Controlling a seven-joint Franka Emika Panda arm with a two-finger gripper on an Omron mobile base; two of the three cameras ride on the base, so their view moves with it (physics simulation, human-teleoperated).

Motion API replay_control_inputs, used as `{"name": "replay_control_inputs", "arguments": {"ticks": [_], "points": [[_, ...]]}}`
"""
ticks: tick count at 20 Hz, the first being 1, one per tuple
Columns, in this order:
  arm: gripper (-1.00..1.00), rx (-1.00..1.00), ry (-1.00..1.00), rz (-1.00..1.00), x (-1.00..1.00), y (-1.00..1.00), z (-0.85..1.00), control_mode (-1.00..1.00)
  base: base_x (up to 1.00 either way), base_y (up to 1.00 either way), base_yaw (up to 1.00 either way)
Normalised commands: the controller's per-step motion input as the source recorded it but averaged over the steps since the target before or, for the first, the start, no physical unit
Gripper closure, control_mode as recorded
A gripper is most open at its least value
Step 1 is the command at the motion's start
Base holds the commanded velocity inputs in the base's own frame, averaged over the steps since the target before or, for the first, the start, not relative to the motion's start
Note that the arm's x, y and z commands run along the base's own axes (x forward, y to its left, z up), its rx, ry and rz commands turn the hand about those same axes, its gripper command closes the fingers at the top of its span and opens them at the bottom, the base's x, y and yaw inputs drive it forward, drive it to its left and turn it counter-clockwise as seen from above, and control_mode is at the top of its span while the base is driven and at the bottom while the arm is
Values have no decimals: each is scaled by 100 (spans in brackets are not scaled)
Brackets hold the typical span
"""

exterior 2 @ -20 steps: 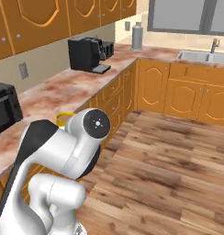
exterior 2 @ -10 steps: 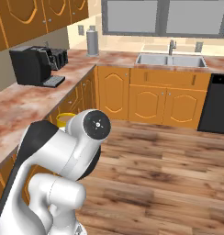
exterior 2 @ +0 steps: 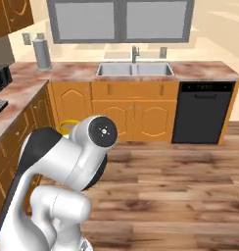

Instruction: Pick the cup of tea, navigate to the dining table, and place it on the saucer.

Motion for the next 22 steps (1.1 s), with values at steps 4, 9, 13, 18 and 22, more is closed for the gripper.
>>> {"name": "replay_control_inputs", "arguments": {"ticks": [4, 9, 13, 18, 22], "points": [[100, 0, 0, 0, 0, 0, 0, 100, 69, -28, -58], [100, 0, 0, 0, 0, 0, 0, 100, 50, -25, -65], [100, 0, 0, 0, 0, 0, 0, 100, 49, -21, -66], [100, 0, 0, 0, 0, 0, 0, 100, 49, -26, -65], [100, 0, 0, 0, 0, 0, 0, 100, 63, -16, -61]]}}
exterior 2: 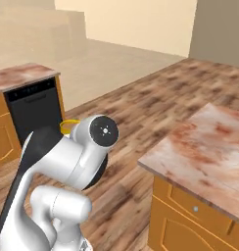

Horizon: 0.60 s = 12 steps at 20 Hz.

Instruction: Pick the cup of tea, navigate to the dining table, and place it on the saucer.

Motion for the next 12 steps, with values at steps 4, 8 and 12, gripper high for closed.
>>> {"name": "replay_control_inputs", "arguments": {"ticks": [4, 8, 12], "points": [[100, 0, 0, 0, 0, 0, 0, 100, 61, 0, -42], [100, 0, 0, 0, 0, 0, 0, 100, 21, 0, -14], [100, 0, 0, 0, 0, 0, 0, 100, 22, 15, -17]]}}
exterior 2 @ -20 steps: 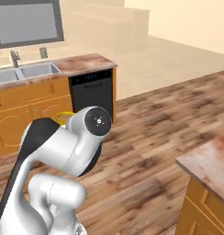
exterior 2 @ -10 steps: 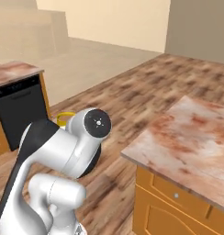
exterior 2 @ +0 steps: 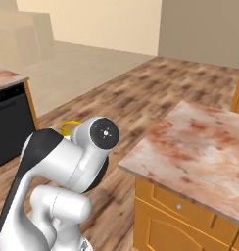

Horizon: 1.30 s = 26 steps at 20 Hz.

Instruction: Pick the cup of tea, navigate to the dining table, and place it on the saucer.

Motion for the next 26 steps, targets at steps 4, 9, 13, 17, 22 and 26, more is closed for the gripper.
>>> {"name": "replay_control_inputs", "arguments": {"ticks": [4, 9, 13, 17, 22, 26], "points": [[100, 0, 0, 0, 0, 0, 0, 100, 23, 48, -30], [100, 0, 0, 0, 0, 0, 0, 100, 61, 35, -58], [100, 0, 0, 0, 0, 0, 0, 100, 43, 17, -69], [100, 0, 0, 0, 0, 0, 0, 100, 7, 32, -72], [100, 0, 0, 0, 0, 0, 0, 100, -5, 36, -58], [100, 0, 0, 0, 0, 0, 0, 100, -18, 48, -40]]}}
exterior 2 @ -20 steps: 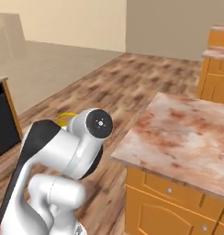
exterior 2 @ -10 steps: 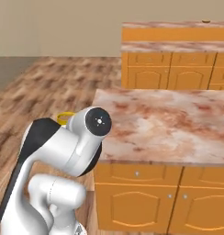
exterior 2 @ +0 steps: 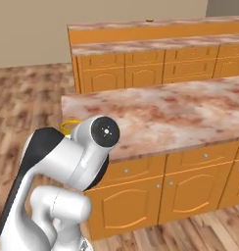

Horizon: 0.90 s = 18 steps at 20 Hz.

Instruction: Pick the cup of tea, navigate to the dining table, and place it on the saucer.

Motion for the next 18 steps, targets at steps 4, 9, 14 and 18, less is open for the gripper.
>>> {"name": "replay_control_inputs", "arguments": {"ticks": [4, 9, 14, 18], "points": [[100, 0, 0, 0, 0, 0, 0, 100, -11, 69, -34], [100, 0, 0, 0, 0, 0, 0, 100, -1, 98, -12], [100, 0, 0, 0, 0, 0, 0, 100, 10, 100, -2], [100, 0, 0, 0, 0, 0, 0, 100, 63, 100, -5]]}}
